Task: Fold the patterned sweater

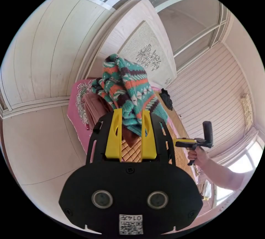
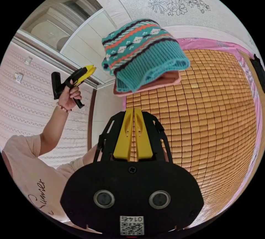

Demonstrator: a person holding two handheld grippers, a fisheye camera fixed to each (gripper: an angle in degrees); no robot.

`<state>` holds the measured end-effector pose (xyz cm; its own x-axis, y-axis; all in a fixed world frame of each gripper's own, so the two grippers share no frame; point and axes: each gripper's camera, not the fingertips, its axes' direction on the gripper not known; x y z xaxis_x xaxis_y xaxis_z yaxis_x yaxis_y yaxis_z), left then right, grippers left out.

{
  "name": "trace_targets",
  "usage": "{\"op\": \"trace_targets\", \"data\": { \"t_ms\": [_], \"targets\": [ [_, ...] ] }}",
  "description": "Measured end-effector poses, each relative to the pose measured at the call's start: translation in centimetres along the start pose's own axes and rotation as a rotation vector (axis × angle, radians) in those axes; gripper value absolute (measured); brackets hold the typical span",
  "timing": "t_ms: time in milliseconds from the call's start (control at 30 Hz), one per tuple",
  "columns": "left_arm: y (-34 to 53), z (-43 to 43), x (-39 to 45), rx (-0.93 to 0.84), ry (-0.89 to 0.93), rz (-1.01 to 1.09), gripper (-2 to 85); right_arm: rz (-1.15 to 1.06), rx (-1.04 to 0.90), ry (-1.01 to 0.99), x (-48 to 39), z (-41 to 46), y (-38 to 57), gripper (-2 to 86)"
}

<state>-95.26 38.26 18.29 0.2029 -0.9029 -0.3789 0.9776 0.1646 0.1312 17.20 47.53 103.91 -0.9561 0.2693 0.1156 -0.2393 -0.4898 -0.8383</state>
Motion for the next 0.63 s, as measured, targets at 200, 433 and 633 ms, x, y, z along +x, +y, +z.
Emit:
{"op": "trace_targets", "data": {
  "t_ms": [200,433,633],
  "targets": [
    [15.5,-6.4,5.7,0.018,0.011,0.337,7.6,0.459,0.133,0.25,-0.2,-6.2,29.2,-0.2],
    [36.2,-1.7,20.0,-0.219,0.431,0.865,4.2,1.129,0.485,0.46,-9.2,-15.6,60.8,0.2],
    [56.7,2.3,35.7,-0.517,0.902,1.199,3.6,1.433,0.779,0.679,-19.6,-17.1,78.4,3.6]
  ]
}}
